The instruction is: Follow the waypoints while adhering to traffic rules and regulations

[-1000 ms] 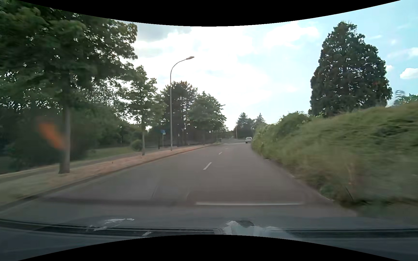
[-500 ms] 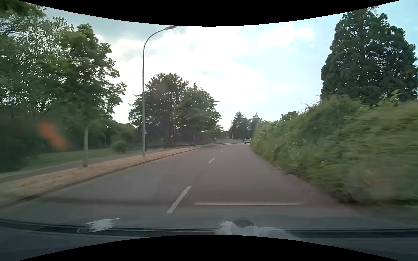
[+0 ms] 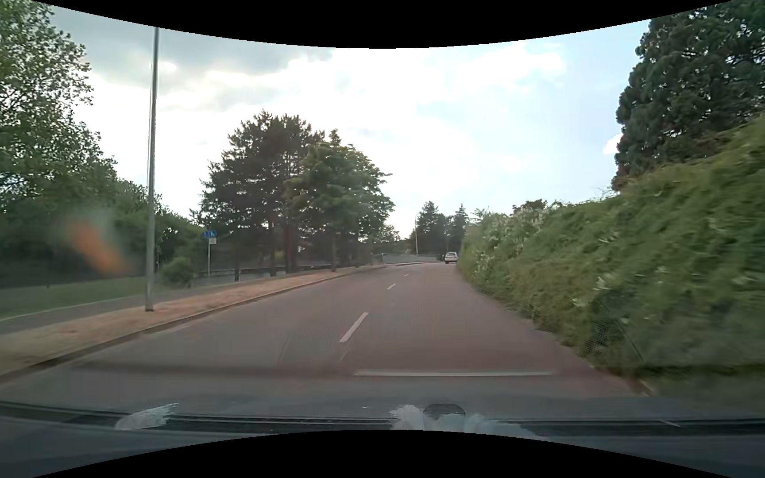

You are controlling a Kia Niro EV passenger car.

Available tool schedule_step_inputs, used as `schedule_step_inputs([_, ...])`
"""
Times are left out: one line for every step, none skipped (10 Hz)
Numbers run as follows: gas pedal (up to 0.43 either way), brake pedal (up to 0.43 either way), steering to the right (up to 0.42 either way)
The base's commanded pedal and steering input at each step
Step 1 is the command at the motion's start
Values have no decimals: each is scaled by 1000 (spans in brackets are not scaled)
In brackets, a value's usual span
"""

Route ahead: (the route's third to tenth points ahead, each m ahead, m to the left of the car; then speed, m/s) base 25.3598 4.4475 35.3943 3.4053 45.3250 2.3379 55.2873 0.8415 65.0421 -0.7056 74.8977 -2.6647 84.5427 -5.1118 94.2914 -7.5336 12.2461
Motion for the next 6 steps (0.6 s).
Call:
schedule_step_inputs([87, 0, 16])
schedule_step_inputs([87, 0, 16])
schedule_step_inputs([87, 0, 16])
schedule_step_inputs([87, 0, 16])
schedule_step_inputs([87, 0, 16])
schedule_step_inputs([87, 0, 16])
